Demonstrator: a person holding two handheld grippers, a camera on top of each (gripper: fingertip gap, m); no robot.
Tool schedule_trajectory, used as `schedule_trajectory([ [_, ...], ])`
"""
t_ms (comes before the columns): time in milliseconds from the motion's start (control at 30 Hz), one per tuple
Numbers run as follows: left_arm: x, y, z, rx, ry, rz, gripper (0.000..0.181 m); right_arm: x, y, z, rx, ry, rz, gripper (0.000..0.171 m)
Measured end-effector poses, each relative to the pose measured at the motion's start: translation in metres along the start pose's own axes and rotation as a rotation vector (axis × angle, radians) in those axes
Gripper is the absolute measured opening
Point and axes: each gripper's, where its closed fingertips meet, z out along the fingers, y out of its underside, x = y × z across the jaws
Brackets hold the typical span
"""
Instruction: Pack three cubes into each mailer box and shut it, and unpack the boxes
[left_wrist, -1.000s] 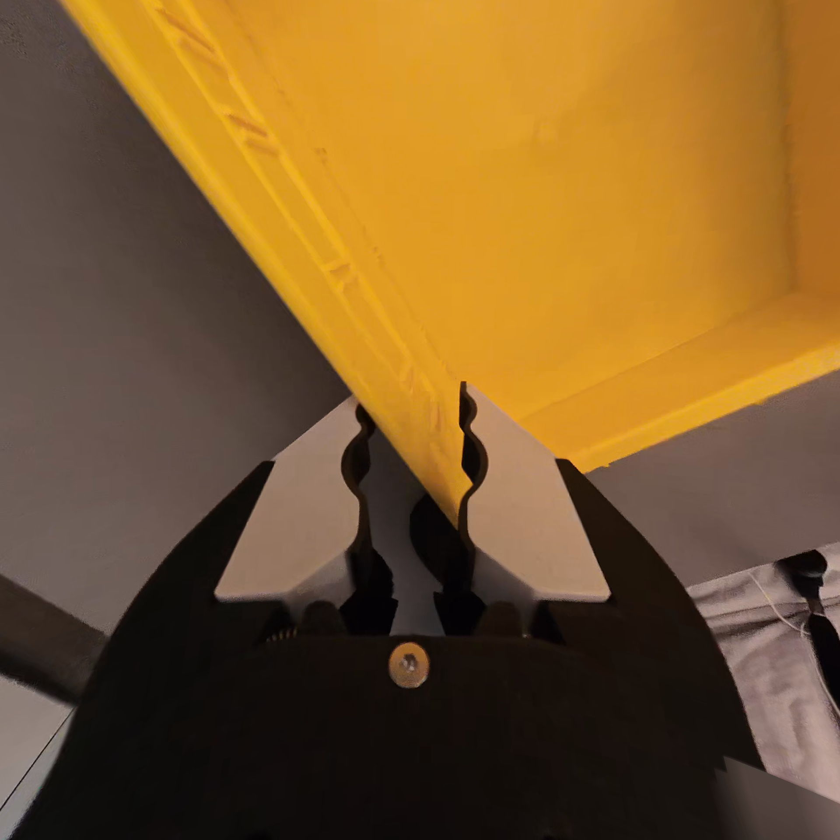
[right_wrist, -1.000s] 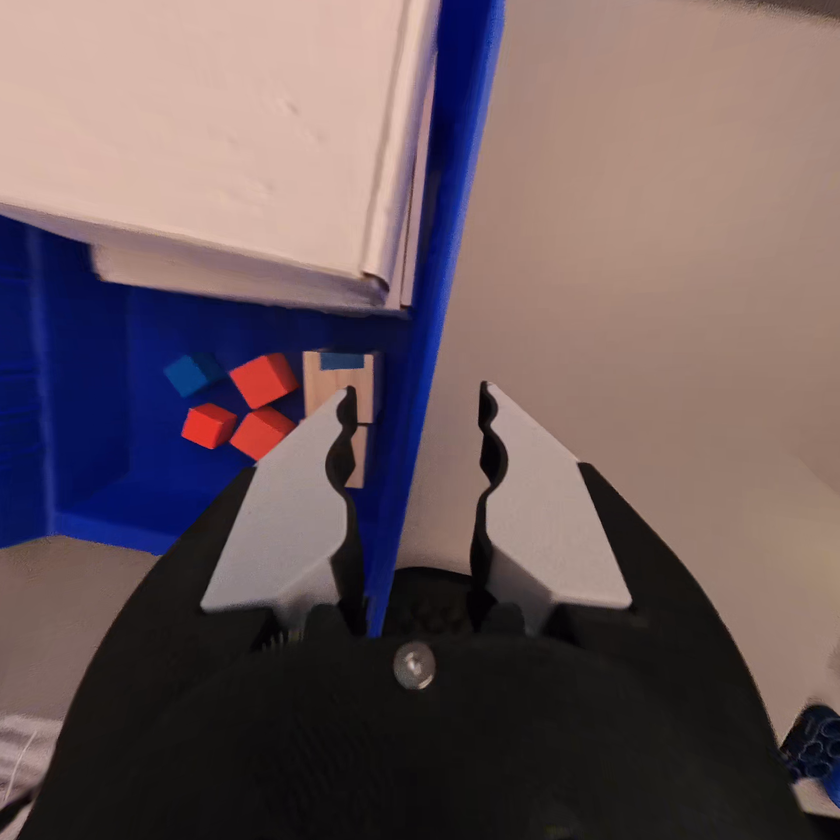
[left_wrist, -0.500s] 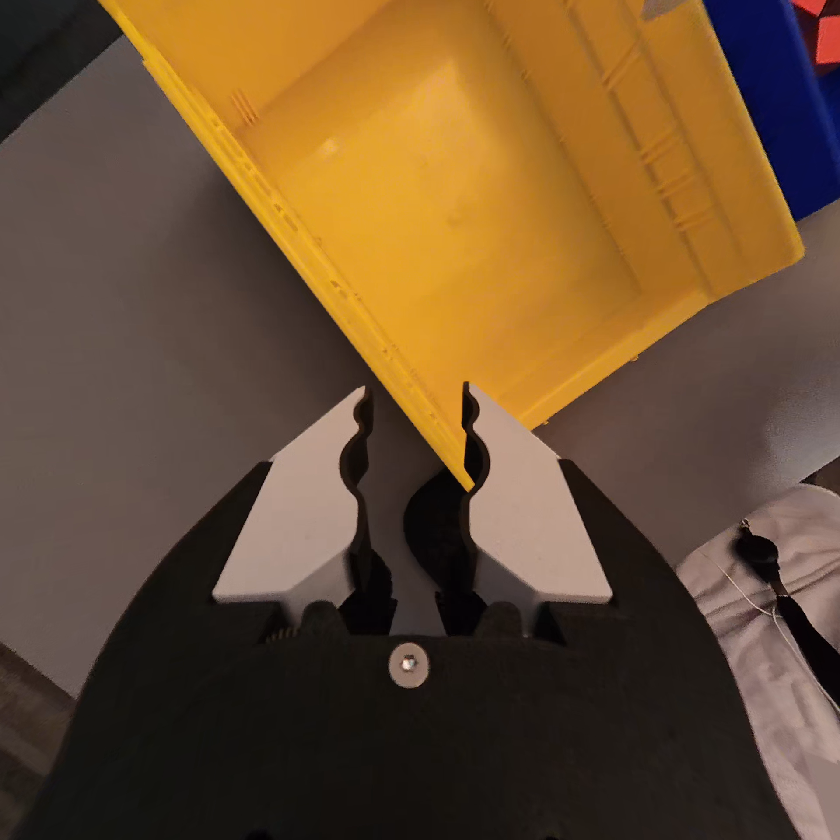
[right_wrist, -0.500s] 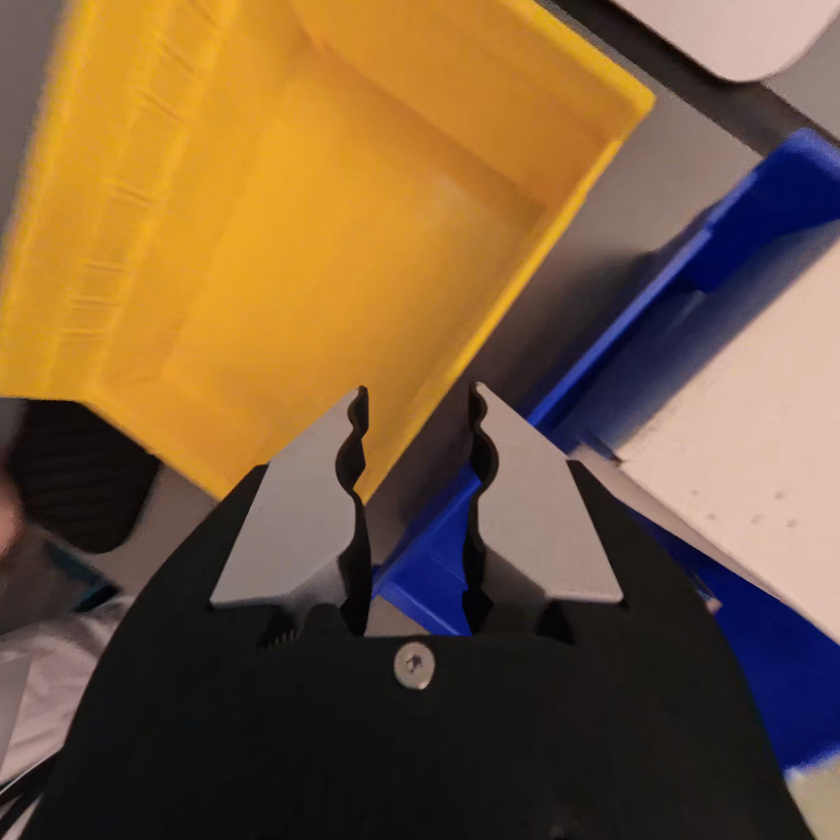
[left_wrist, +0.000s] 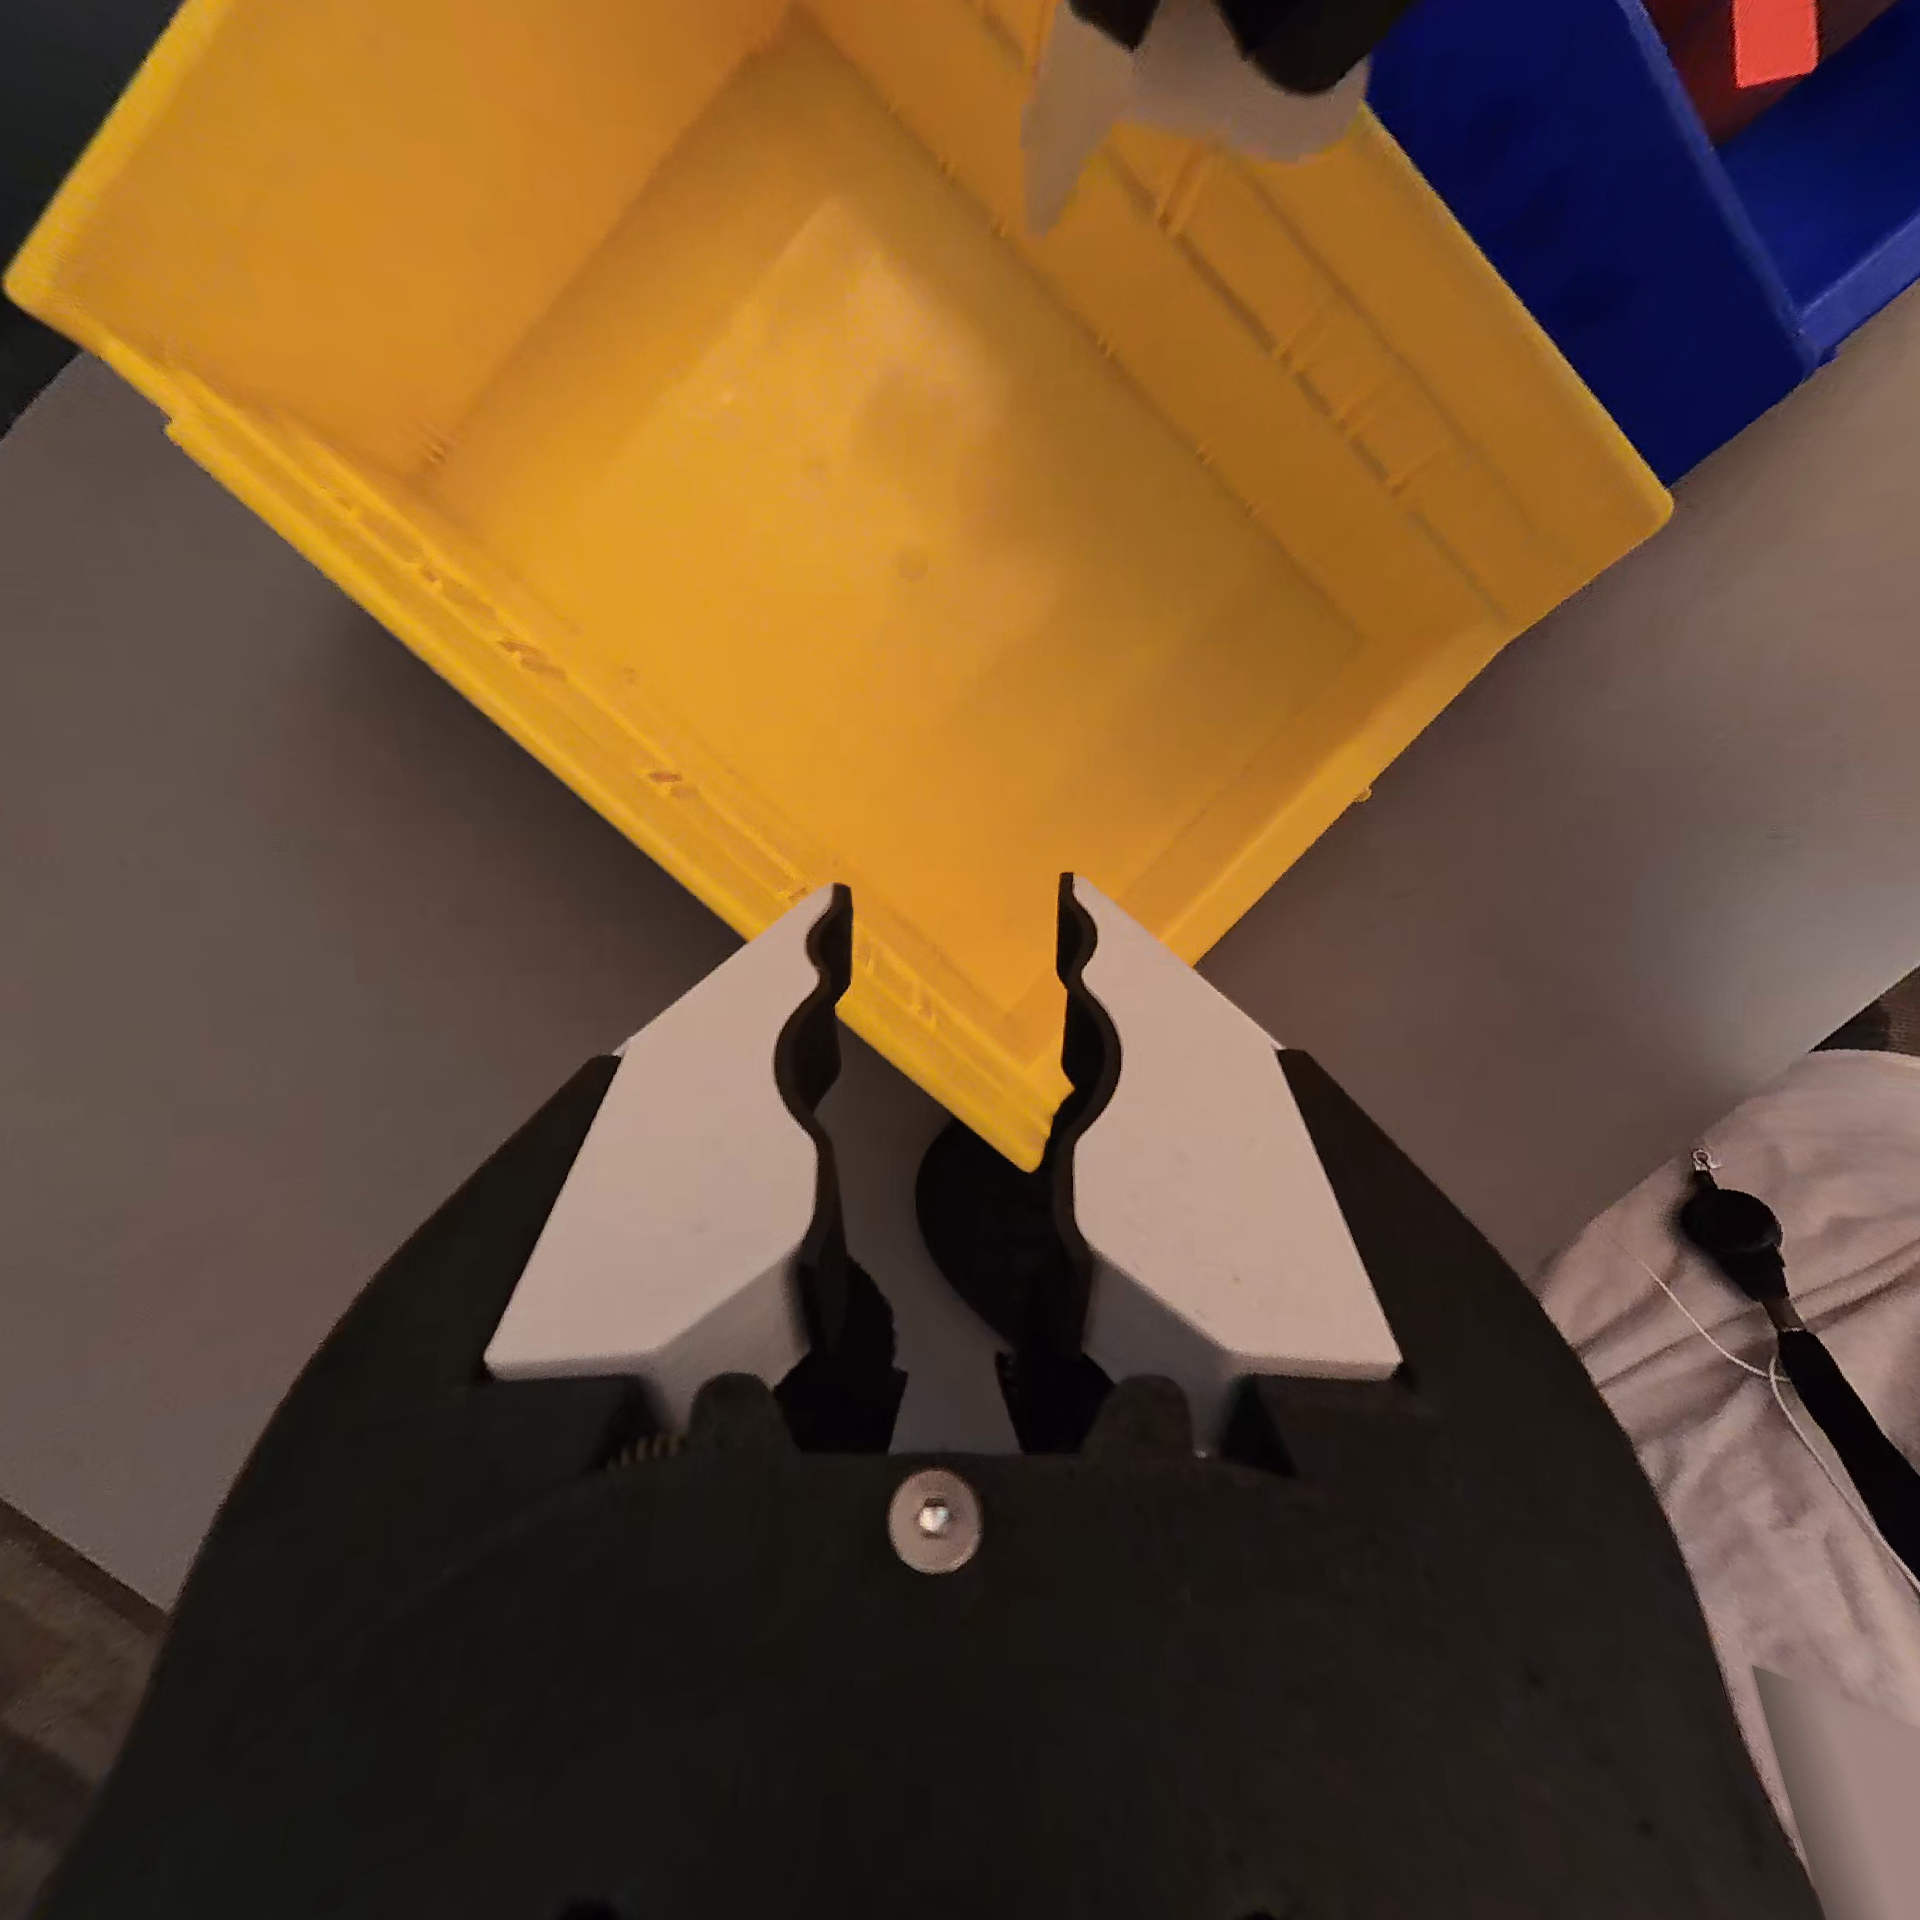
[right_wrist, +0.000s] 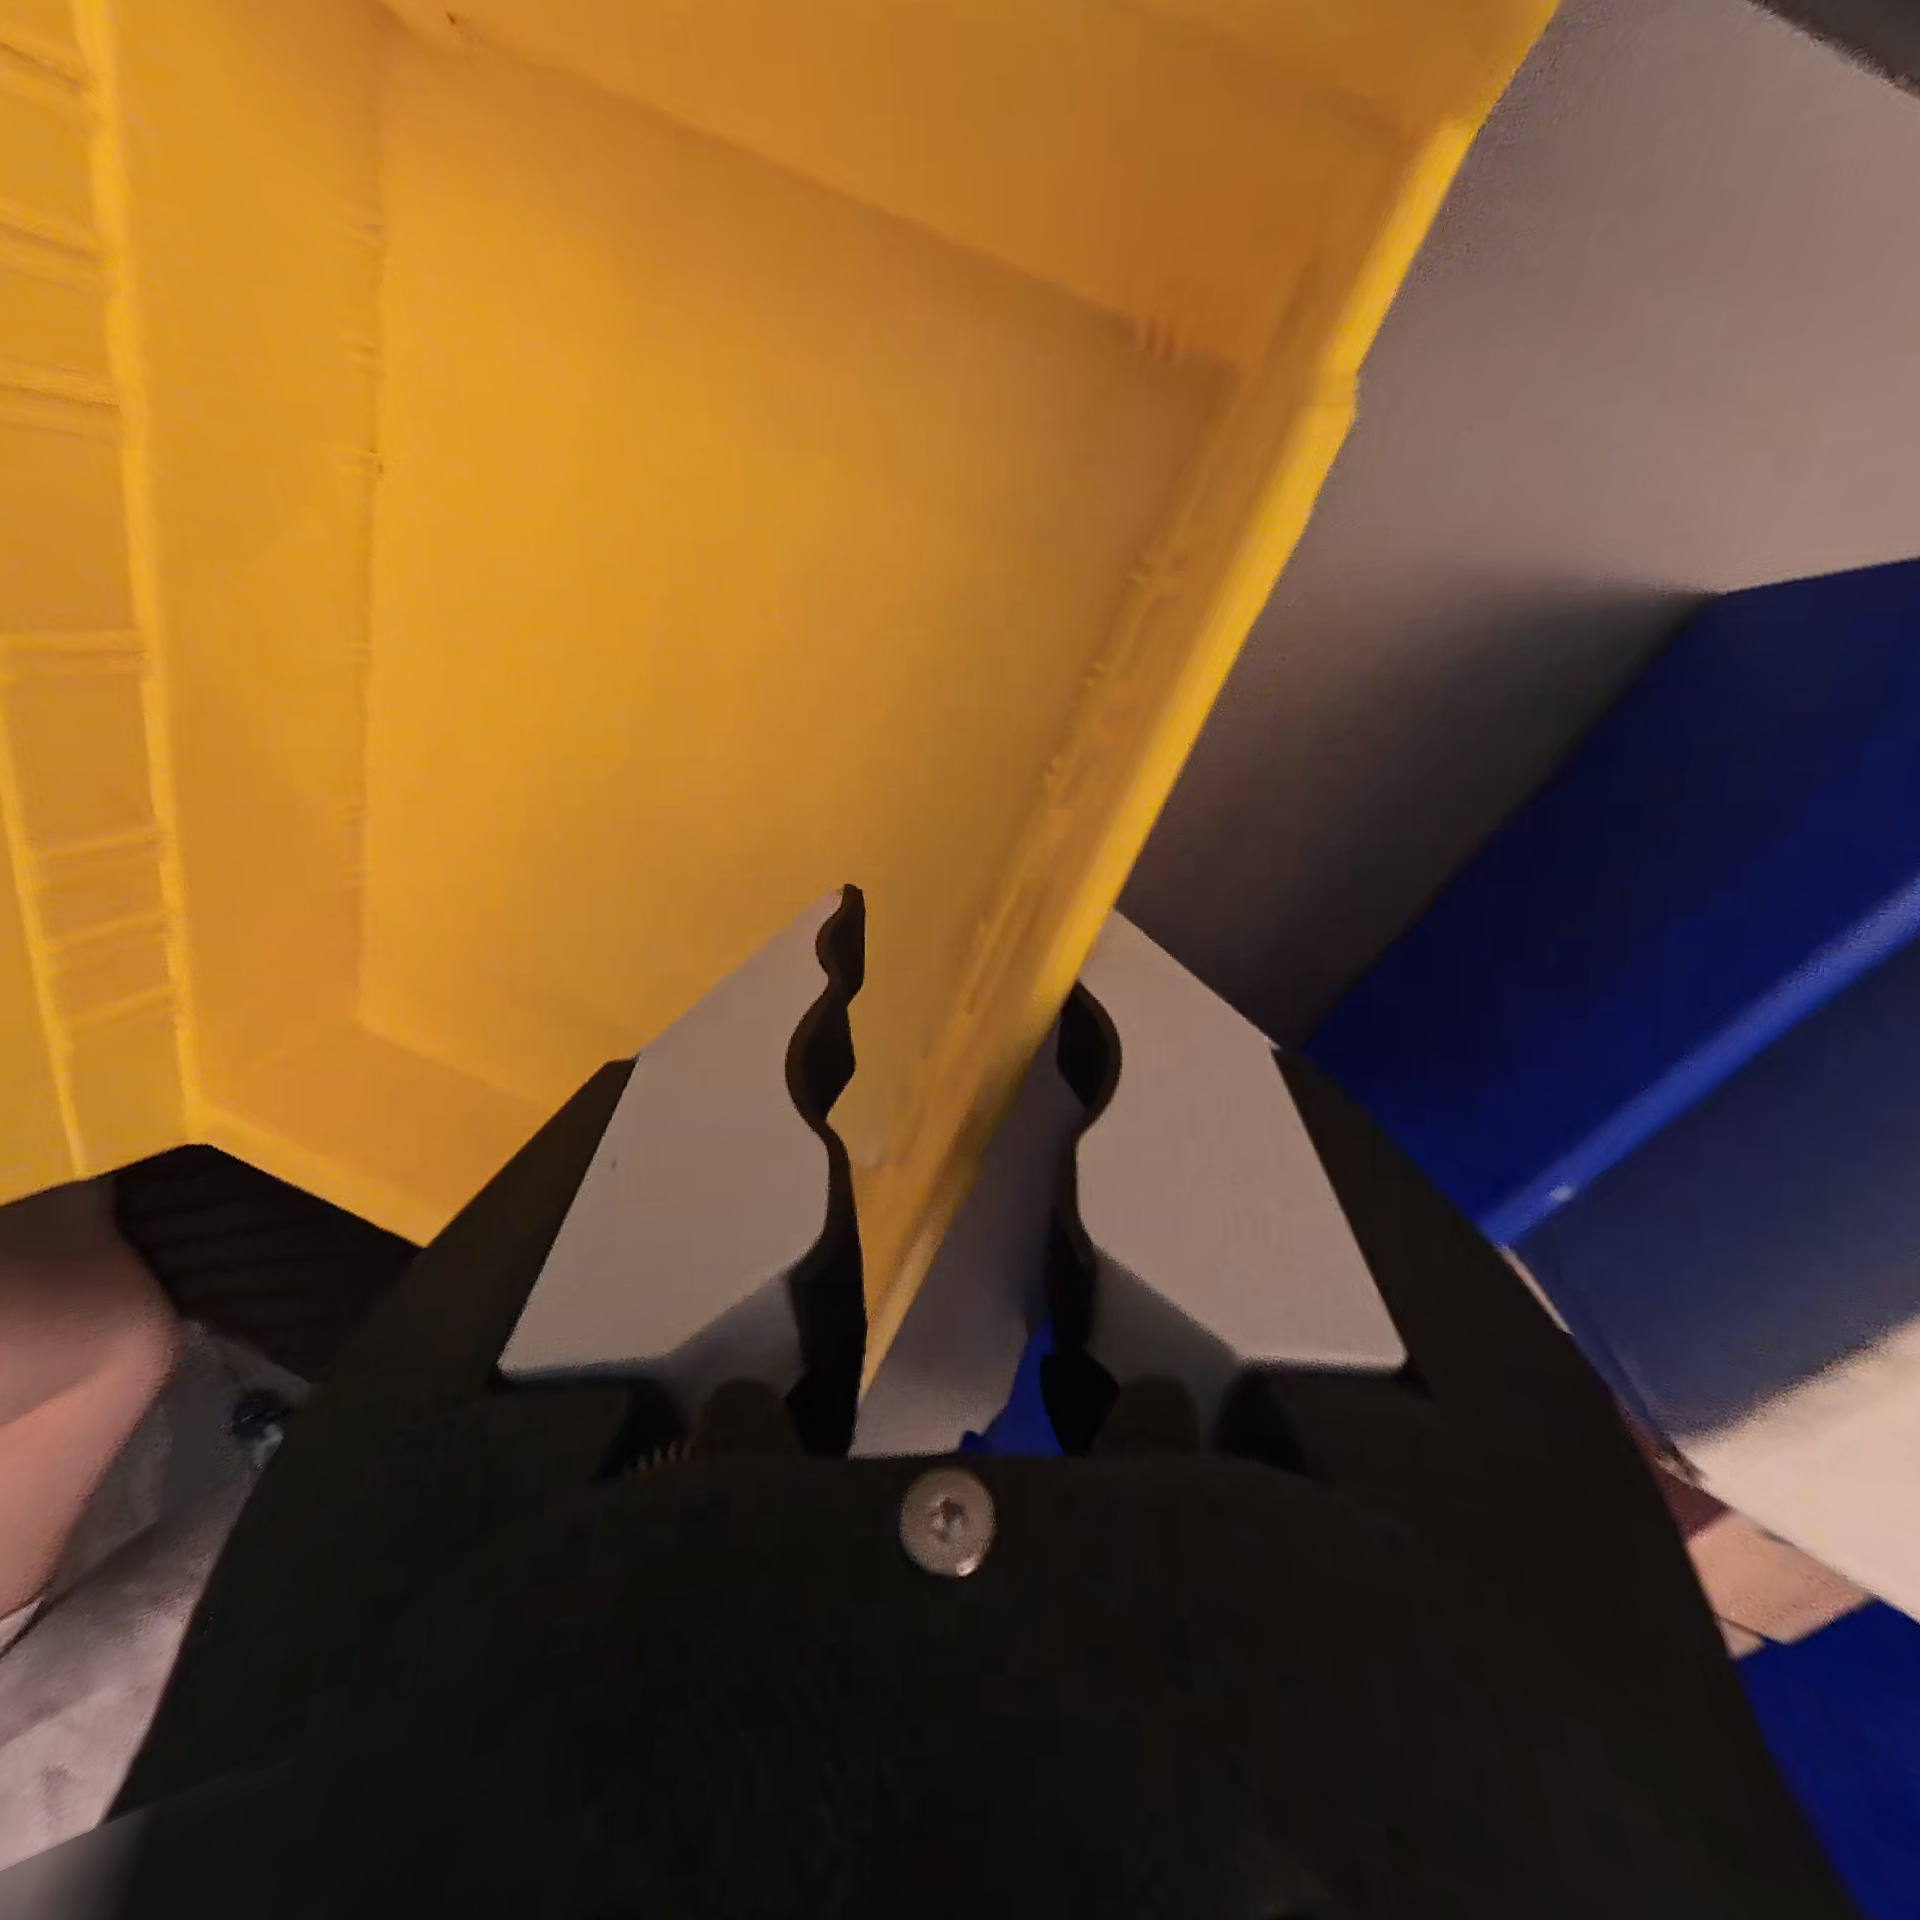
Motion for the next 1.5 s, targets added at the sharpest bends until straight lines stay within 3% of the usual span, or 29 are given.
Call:
schedule_trajectory([
  [100,0.001,0.000,-0.001,0.002,0.000,0.008,0.038,0.003,0.005,0.015,-0.071,0.033,0.015,0.034],
  [233,0.001,-0.001,-0.004,0.014,0.000,0.009,0.037,0.014,0.003,0.023,-0.091,0.130,-0.003,0.015],
  [367,0.000,0.000,-0.004,0.015,-0.005,0.003,0.037,0.014,0.004,0.024,-0.140,0.093,0.069,0.006],
  [533,-0.002,-0.003,-0.007,0.035,-0.018,0.003,0.035,0.007,-0.003,0.021,-0.169,-0.006,0.174,0.005],
  [733,-0.001,-0.020,-0.029,0.179,-0.038,0.004,0.032,0.010,-0.015,-0.004,-0.171,0.036,0.179,0.006],
  [867,0.001,-0.048,-0.068,0.423,-0.063,0.000,0.044,0.013,-0.025,-0.045,-0.141,0.088,0.156,0.007],
  [1067,0.001,-0.077,-0.169,0.999,-0.079,-0.071,0.060,0.026,-0.017,-0.138,-0.111,0.078,0.138,0.007],
  [1200,0.012,-0.077,-0.203,1.222,0.082,-0.091,0.071,0.070,0.013,-0.213,-0.067,0.093,0.189,0.006],
  [1267,0.023,-0.084,-0.192,1.194,0.202,-0.089,0.079,0.105,0.036,-0.249,-0.025,0.122,0.249,0.006],
  [1367,0.038,-0.100,-0.139,1.002,0.294,-0.095,0.091,0.164,0.082,-0.296,0.040,0.183,0.365,0.007],
  [1500,0.082,-0.130,-0.063,0.815,0.465,-0.070,0.086,0.240,0.157,-0.339,0.111,0.246,0.533,0.007],
])
